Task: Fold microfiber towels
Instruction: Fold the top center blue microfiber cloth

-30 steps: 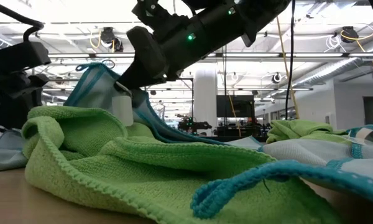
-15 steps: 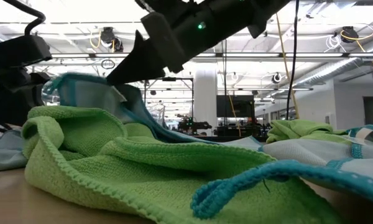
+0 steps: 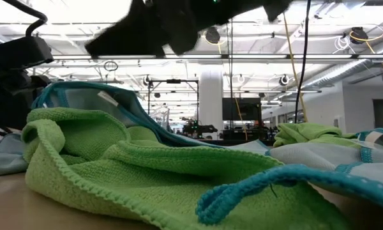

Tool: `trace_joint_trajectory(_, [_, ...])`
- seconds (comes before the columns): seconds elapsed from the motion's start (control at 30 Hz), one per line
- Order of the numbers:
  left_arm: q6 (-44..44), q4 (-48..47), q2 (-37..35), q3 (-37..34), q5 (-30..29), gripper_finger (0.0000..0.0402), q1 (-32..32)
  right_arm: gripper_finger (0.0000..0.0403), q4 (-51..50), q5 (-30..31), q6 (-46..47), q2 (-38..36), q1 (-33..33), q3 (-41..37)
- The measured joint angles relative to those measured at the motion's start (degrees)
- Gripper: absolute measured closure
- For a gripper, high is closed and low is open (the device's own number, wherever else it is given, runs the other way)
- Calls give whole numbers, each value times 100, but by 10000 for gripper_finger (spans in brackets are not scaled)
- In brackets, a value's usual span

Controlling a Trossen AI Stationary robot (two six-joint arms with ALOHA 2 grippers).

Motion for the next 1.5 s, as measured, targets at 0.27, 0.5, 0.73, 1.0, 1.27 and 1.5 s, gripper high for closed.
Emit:
trace_joint_trajectory(0.27, [12, 18, 0, 0, 45, 392, 12, 182, -685, -219, -748, 106, -63, 671])
trace_joint_trajectory(0.5, [23, 27, 0, 0, 62, 395, 31, 174, -787, -898, -972, 640, -326, 1100])
trace_joint_trajectory(0.73, [37, 28, 0, 0, 62, 398, 31, 153, -1648, -1563, -999, 1059, -474, 1885])
trace_joint_trajectory(1.0, [40, 26, 0, 2, 69, 394, 31, 176, -1970, -1634, -1454, 1394, -537, 2235])
trace_joint_trajectory(1.27, [57, 37, 0, 2, 73, 390, 31, 204, -2405, -1646, -1578, 1394, -551, 2233])
trace_joint_trajectory(1.5, [59, 37, 0, 2, 78, 394, 31, 223, -2432, -1565, -1923, 1394, -555, 2233])
